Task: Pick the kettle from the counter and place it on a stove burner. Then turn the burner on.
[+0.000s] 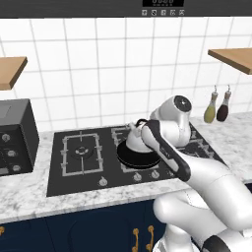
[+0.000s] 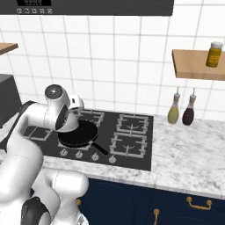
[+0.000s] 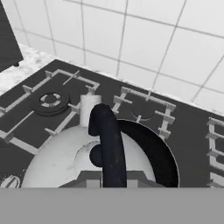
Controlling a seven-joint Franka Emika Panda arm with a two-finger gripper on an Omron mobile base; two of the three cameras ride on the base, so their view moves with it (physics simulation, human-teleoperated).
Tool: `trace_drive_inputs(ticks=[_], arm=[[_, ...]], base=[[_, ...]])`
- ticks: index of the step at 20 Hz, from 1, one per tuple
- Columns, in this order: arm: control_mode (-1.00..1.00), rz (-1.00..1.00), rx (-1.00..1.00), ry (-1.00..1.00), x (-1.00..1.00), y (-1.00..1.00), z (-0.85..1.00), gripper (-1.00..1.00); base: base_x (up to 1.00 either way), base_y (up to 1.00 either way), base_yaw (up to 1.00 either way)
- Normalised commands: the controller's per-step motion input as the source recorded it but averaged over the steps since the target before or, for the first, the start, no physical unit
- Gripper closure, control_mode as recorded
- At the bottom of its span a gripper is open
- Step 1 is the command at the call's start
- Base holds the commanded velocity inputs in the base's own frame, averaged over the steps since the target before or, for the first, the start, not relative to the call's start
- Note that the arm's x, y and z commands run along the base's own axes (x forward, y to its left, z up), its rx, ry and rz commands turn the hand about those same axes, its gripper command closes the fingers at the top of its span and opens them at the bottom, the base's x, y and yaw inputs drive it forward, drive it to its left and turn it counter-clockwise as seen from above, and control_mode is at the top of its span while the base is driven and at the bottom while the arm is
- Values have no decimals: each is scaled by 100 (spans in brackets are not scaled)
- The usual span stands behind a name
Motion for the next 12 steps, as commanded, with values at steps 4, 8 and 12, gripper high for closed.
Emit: trace_drive_inputs(ticks=[4,8,12], arm=[[-100,11,0,-4,25,100,-3,100],[-100,7,0,0,36,100,-1,100],[-100,4,0,0,40,100,-1,100]], base=[[0,0,0],[0,0,0],[0,0,0]])
